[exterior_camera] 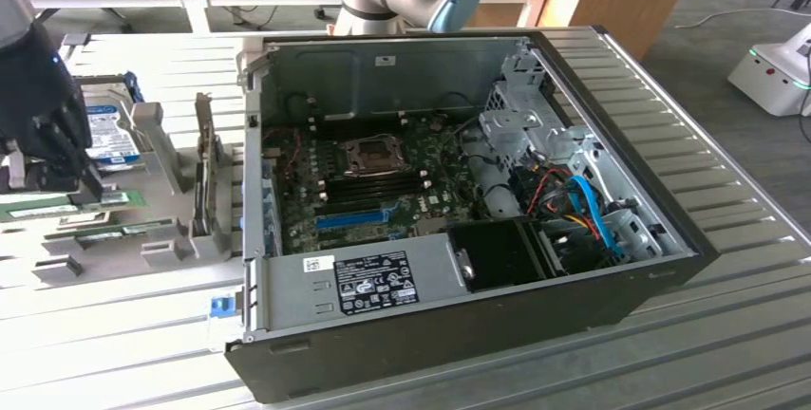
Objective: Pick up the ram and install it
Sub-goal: 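Pick up the ram and move it above insertion slot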
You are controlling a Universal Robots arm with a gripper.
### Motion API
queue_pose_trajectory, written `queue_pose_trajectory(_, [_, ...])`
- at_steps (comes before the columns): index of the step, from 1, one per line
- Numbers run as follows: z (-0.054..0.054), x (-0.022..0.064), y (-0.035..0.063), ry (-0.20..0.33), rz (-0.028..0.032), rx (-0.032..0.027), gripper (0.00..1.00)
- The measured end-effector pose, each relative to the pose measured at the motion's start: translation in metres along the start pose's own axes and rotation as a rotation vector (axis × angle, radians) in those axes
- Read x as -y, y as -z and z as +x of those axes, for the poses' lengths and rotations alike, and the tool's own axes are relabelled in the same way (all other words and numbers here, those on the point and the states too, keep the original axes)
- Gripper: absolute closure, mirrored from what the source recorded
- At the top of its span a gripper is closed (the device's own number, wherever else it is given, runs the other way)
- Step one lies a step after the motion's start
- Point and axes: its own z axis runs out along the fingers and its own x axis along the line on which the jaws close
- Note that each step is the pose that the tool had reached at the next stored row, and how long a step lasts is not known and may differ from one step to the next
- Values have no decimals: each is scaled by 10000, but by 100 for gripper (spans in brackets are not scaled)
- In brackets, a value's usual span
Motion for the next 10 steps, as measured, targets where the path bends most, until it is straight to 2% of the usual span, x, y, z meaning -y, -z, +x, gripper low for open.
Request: queue_pose_trajectory(10, [1, -3, 209, 0, 0, -7, 88])
